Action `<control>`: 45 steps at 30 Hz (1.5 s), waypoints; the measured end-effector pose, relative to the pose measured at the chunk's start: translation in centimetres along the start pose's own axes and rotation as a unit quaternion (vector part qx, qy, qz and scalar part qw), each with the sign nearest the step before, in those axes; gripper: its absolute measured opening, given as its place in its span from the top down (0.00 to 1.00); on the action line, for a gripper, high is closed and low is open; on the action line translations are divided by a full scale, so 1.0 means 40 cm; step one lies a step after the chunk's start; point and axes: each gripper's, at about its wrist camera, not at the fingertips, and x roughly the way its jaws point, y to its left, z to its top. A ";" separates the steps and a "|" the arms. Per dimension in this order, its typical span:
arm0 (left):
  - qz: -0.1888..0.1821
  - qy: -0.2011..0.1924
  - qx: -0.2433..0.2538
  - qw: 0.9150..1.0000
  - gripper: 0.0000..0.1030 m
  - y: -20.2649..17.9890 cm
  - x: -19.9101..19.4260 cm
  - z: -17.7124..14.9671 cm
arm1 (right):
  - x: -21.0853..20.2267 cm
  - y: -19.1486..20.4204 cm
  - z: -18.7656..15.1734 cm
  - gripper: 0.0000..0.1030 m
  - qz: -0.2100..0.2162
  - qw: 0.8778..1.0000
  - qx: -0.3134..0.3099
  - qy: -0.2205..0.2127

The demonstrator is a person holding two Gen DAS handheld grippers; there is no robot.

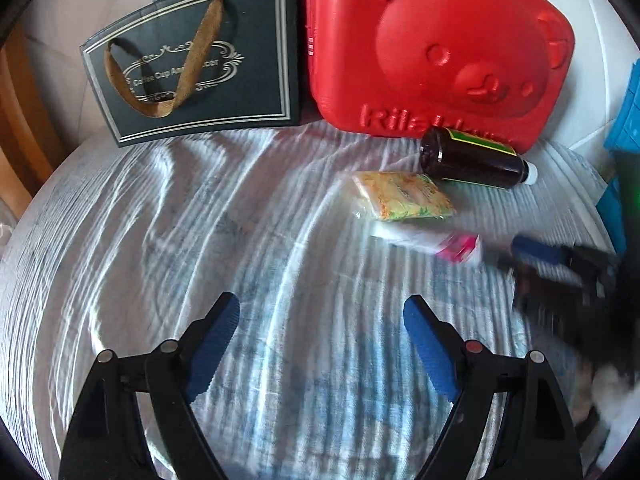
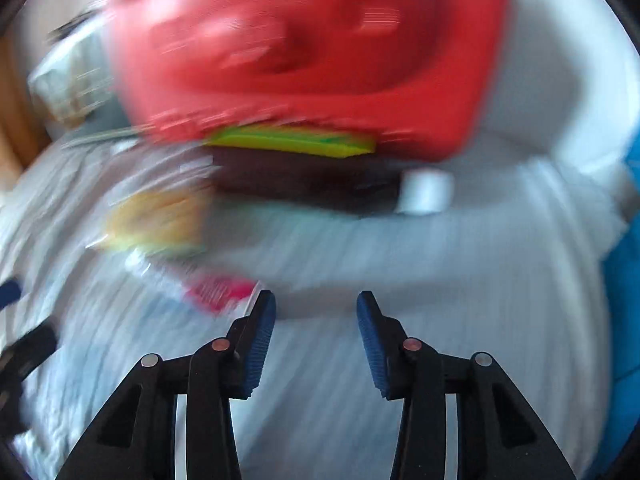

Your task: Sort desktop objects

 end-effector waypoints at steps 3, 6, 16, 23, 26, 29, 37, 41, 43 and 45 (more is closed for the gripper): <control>0.007 -0.001 -0.017 1.000 0.18 0.014 -0.006 0.003 | -0.031 0.072 -0.028 0.62 0.078 0.997 -0.013 0.004; 0.000 -0.003 -0.031 1.000 0.18 0.009 0.004 0.011 | -0.071 0.046 -0.044 0.62 0.048 0.999 0.012 -0.019; 0.010 0.005 -0.039 0.999 0.62 -0.091 0.115 0.046 | -0.090 -0.220 0.020 0.07 -0.043 0.992 0.095 -0.077; 0.014 -0.015 -0.032 0.999 0.82 -0.031 0.121 0.050 | -0.058 -0.374 0.089 0.47 -0.108 0.974 0.171 -0.105; 0.014 -0.016 -0.030 0.999 0.82 -0.019 0.124 0.052 | -0.021 -0.413 0.122 0.46 -0.115 0.973 0.179 -0.091; 0.017 -0.019 -0.029 0.999 0.82 -0.017 0.120 0.046 | 0.007 -0.394 0.135 0.47 -0.061 0.986 0.145 -0.059; 0.023 -0.024 -0.028 0.999 0.82 0.020 0.095 0.009 | -0.089 -0.169 0.019 0.30 0.033 0.998 0.037 -0.029; 0.033 -0.023 -0.046 0.998 0.82 0.058 0.081 -0.006 | -0.139 -0.109 0.031 0.13 0.052 0.997 0.000 -0.049; 0.035 -0.023 -0.049 0.998 0.82 0.063 0.080 -0.008 | -0.129 -0.085 0.052 0.13 0.048 0.997 -0.023 -0.047; 0.040 -0.024 -0.047 0.998 0.82 0.065 0.076 -0.011 | -0.115 -0.072 0.065 0.13 0.057 0.997 -0.036 -0.041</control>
